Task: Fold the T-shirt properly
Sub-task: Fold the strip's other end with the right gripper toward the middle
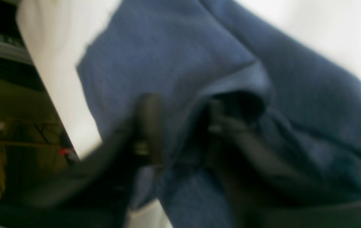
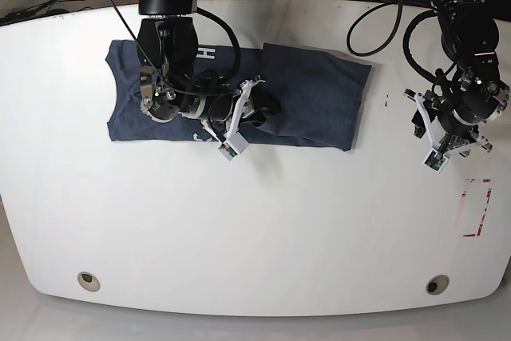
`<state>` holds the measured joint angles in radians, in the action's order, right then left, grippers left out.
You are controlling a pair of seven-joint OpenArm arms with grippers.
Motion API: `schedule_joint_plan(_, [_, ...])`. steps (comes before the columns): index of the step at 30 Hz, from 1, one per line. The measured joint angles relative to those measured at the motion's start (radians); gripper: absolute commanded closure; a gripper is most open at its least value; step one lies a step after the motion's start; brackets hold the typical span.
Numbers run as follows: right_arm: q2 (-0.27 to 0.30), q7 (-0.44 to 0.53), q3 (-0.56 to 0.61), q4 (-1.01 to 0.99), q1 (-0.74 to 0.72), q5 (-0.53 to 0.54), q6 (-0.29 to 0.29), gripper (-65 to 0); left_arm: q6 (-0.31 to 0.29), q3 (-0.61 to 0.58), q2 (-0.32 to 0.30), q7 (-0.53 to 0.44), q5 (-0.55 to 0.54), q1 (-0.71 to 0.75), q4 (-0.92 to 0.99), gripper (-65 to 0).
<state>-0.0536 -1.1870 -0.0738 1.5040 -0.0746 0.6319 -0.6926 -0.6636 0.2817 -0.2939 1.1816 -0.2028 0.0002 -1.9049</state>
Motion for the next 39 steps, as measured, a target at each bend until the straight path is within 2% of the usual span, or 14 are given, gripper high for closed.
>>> schedule_joint_plan(6, [0.001, 0.01, 0.001, -0.053, -0.004, -0.042, 0.0, 0.0, 0.0, 0.0, 0.0, 0.0, 0.0, 0.0, 0.0, -26.9])
schedule_joint_plan(15, [0.003, 0.013, 0.001, 0.037, -0.041, -0.042, 0.0, 0.0, 0.0, 0.0, 0.0, 0.0, -0.001, 0.0, 0.0, -26.9])
schedule_joint_plan(25, [0.031, 0.017, 0.002, 0.006, -0.114, -0.033, 0.0, 0.0, 0.0, 0.0, 0.0, 0.0, 0.0, 0.003, 0.0, -26.9])
schedule_joint_plan(28, [0.047, 0.014, 0.002, -0.035, -0.119, -0.04, 0.0, -4.9, 0.0, -0.001, 0.0, 0.0, 0.0, 0.003, 0.0, -26.9])
schedule_joint_plan(33, [0.084, 0.021, -0.003, -0.122, -0.119, -0.046, 0.0, -18.4, 0.0, -0.006, 0.003, 0.0, 0.0, 0.002, -0.001, -27.1])
schedule_joint_plan(39, [0.131, 0.077, -0.006, -0.141, -0.103, -0.041, 0.0, -35.0, 0.0, -0.036, 0.003, 0.001, 0.005, -0.001, -0.001, -27.2])
